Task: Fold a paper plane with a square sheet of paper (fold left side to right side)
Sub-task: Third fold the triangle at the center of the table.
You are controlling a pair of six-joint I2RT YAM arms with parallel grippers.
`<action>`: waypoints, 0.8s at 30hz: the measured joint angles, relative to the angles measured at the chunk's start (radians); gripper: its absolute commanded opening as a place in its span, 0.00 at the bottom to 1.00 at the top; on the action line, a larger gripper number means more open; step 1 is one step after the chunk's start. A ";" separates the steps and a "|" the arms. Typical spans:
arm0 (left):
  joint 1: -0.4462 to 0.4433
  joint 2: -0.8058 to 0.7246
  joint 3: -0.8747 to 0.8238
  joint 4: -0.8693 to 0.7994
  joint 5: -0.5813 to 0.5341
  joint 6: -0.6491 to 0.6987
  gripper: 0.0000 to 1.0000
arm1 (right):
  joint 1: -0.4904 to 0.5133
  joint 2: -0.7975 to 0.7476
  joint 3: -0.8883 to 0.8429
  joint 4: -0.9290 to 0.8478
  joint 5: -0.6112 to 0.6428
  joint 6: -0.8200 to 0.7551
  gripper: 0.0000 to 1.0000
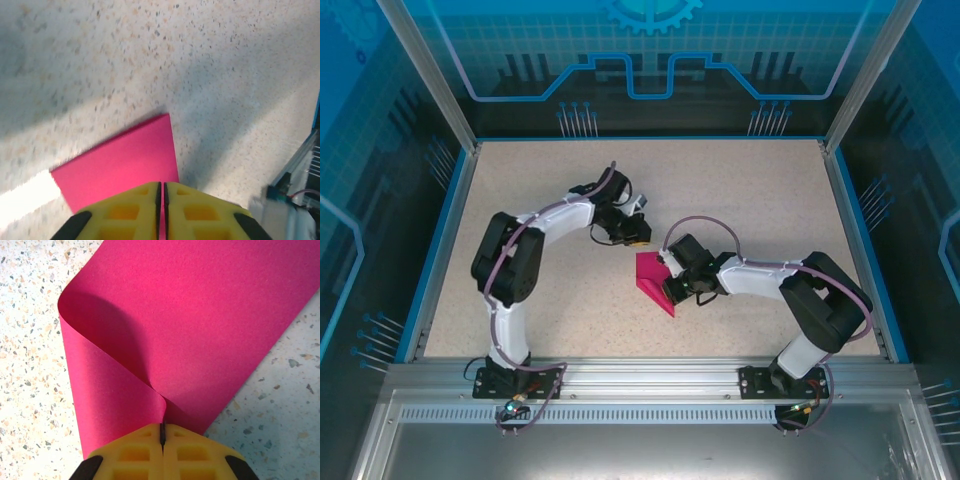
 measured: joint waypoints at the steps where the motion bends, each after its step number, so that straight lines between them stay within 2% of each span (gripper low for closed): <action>1: 0.001 -0.038 -0.045 0.013 0.003 -0.007 0.07 | 0.000 0.000 0.000 0.000 0.000 0.000 0.00; 5: -0.005 -0.152 -0.220 0.075 0.047 -0.047 0.06 | 0.000 0.002 0.003 -0.003 0.000 0.000 0.00; 8: -0.020 -0.181 -0.303 0.125 0.090 -0.088 0.06 | 0.001 0.005 0.005 -0.004 -0.001 0.000 0.00; 16: -0.109 -0.175 -0.335 0.212 0.114 -0.153 0.05 | 0.001 0.010 0.011 -0.004 -0.002 0.000 0.00; 24: -0.119 -0.114 -0.335 0.241 0.101 -0.186 0.05 | 0.002 0.013 0.017 -0.012 -0.002 -0.001 0.00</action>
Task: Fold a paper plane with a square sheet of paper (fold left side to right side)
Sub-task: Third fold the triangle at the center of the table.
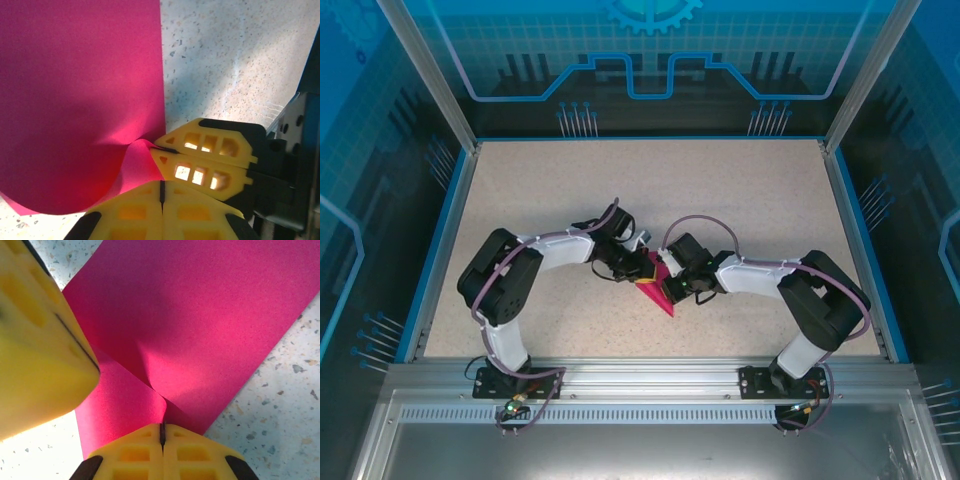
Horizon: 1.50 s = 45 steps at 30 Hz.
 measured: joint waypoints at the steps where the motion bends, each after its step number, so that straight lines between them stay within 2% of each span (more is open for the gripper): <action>1: -0.003 0.003 0.000 0.000 -0.003 -0.003 0.05 | 0.000 0.001 0.000 0.000 0.000 0.000 0.00; 22: -0.010 0.050 -0.064 0.053 -0.051 -0.015 0.04 | 0.000 0.013 0.021 -0.022 -0.003 0.000 0.00; 27: -0.010 0.043 -0.084 0.084 -0.051 -0.015 0.04 | -0.002 0.012 0.037 -0.051 -0.015 0.003 0.24; 31: -0.010 0.042 -0.092 0.097 -0.051 -0.015 0.04 | -0.016 -0.032 0.052 -0.099 -0.022 0.013 0.35; 34: -0.010 0.042 -0.092 0.097 -0.052 -0.015 0.03 | -0.038 -0.112 0.053 -0.130 -0.031 0.018 0.36; 37: -0.009 0.042 -0.092 0.097 -0.051 -0.015 0.03 | -0.047 -0.189 0.045 -0.135 -0.082 0.034 0.32; 40: -0.009 0.041 -0.092 0.097 -0.052 -0.015 0.03 | -0.047 -0.229 0.005 -0.101 -0.184 0.078 0.30; 45: -0.009 0.040 -0.092 0.097 -0.052 -0.015 0.03 | -0.031 -0.155 -0.041 -0.055 -0.314 0.158 0.29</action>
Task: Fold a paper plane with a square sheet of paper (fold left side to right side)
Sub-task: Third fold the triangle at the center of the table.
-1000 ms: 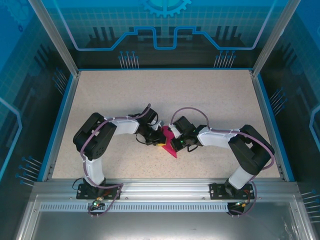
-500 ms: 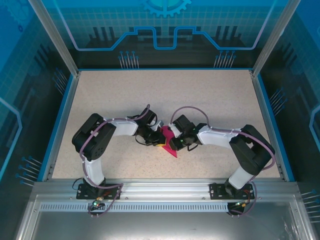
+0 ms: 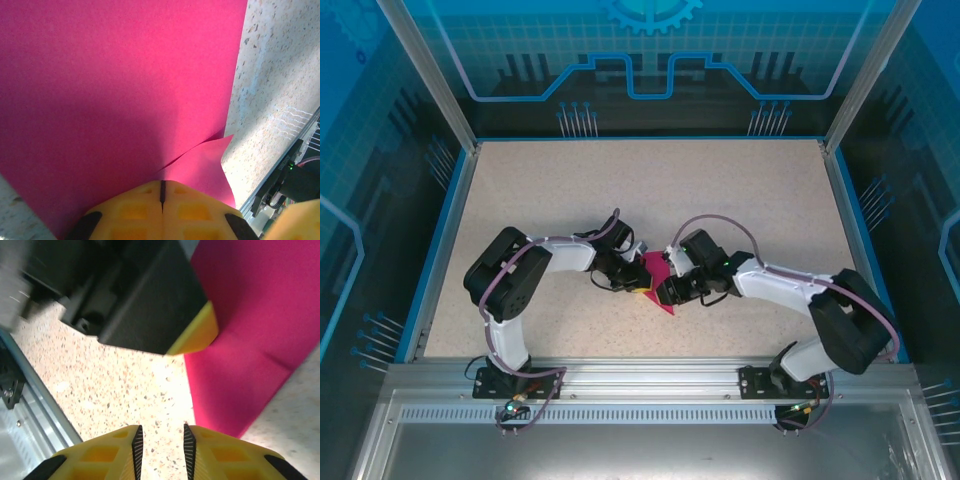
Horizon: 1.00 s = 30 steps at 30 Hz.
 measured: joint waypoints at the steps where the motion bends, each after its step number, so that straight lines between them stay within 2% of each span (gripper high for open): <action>1: 0.000 0.000 0.000 0.000 0.000 0.000 0.03 | 0.003 0.021 0.000 0.008 -0.012 0.010 0.29; 10: 0.000 0.000 0.000 0.000 0.000 0.000 0.03 | 0.004 0.123 0.000 0.024 -0.045 0.047 0.28; 24: 0.000 0.000 0.000 0.000 0.000 0.000 0.03 | 0.004 0.131 0.002 -0.016 -0.021 0.048 0.28; 30: 0.000 0.000 0.000 0.000 -0.001 0.001 0.03 | 0.004 0.137 0.001 -0.043 -0.001 0.057 0.20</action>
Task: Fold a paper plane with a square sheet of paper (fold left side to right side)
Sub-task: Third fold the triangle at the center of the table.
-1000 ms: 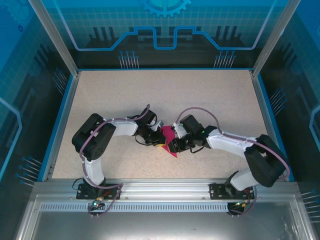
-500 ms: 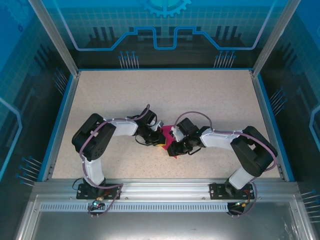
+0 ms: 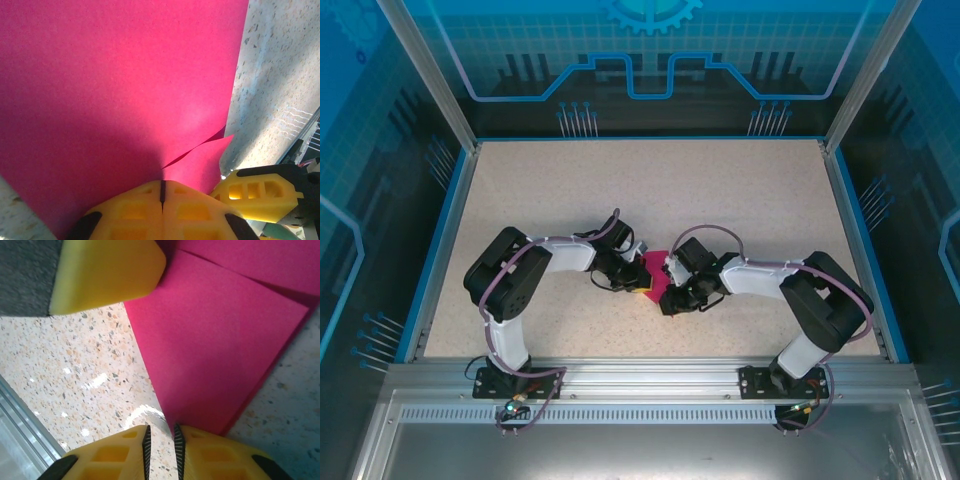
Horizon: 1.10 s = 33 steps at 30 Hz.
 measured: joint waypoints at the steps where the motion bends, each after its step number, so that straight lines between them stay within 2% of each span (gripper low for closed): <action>1: 0.000 0.000 0.000 0.000 0.000 0.000 0.03 | 0.000 0.000 0.000 -0.004 0.006 0.002 0.18; 11: 0.000 0.000 0.000 0.000 -0.003 0.000 0.03 | 0.013 -0.054 -0.043 -0.040 0.044 0.016 0.09; 16: 0.000 -0.001 0.000 -0.001 -0.003 0.000 0.03 | 0.020 -0.145 -0.066 -0.159 0.071 0.017 0.05; 21: 0.000 -0.001 0.000 -0.001 -0.003 0.000 0.03 | 0.020 -0.234 -0.058 -0.173 0.077 0.029 0.04; 25: 0.000 -0.001 0.000 -0.001 -0.003 0.000 0.03 | 0.020 -0.176 -0.017 -0.139 0.067 0.042 0.00; 33: 0.000 -0.001 0.001 -0.002 -0.004 0.000 0.03 | 0.019 -0.004 0.054 -0.067 0.062 0.054 0.00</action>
